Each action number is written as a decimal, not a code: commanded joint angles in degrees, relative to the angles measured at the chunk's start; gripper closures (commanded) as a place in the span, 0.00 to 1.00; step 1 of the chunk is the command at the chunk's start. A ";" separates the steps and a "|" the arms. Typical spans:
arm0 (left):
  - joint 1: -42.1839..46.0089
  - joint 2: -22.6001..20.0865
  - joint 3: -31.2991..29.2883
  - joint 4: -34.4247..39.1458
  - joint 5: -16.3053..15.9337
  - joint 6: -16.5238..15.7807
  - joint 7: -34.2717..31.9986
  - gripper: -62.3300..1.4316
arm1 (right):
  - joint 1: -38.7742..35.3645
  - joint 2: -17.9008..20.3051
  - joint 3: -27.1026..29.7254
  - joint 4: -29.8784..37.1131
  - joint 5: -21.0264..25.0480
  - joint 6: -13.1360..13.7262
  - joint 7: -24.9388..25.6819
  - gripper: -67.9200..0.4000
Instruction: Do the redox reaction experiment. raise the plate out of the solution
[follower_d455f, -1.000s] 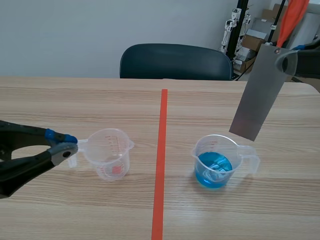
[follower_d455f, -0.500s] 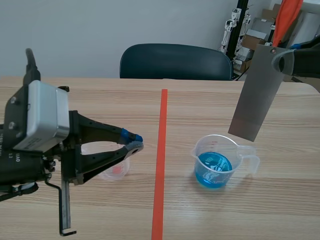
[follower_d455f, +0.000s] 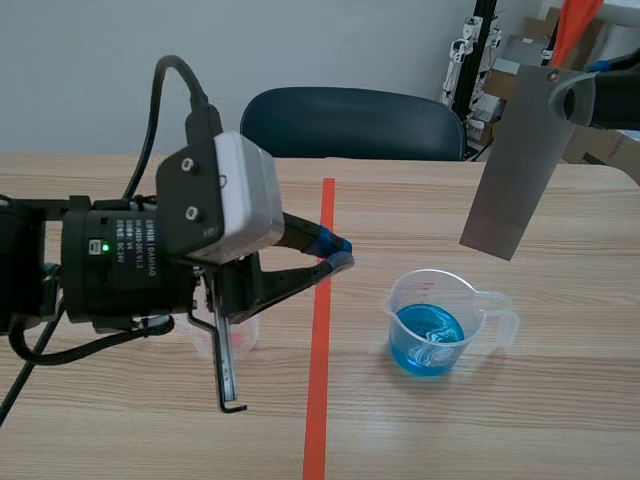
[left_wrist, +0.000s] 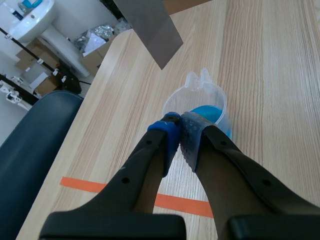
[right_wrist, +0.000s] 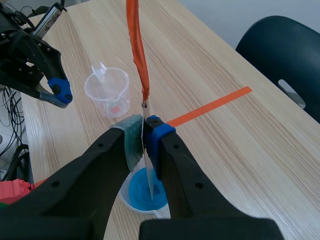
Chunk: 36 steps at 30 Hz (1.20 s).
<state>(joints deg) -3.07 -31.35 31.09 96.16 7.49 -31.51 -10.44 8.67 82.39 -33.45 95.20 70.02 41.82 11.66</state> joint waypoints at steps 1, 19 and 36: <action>-1.05 1.25 0.87 0.44 -0.63 0.48 0.46 0.94 | 1.03 0.76 1.31 0.28 0.90 0.20 1.07 0.99; -11.30 7.08 7.32 -7.34 -0.61 2.25 4.61 0.94 | 1.03 0.76 1.31 0.28 0.92 0.20 1.14 0.99; -15.04 8.63 8.17 -9.38 -0.66 2.21 5.51 0.93 | 1.01 0.76 1.31 0.28 0.98 0.22 1.81 0.99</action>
<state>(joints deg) -17.19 -23.31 38.61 86.32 7.46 -29.61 -4.49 8.67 82.39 -33.43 95.20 70.06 41.85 12.19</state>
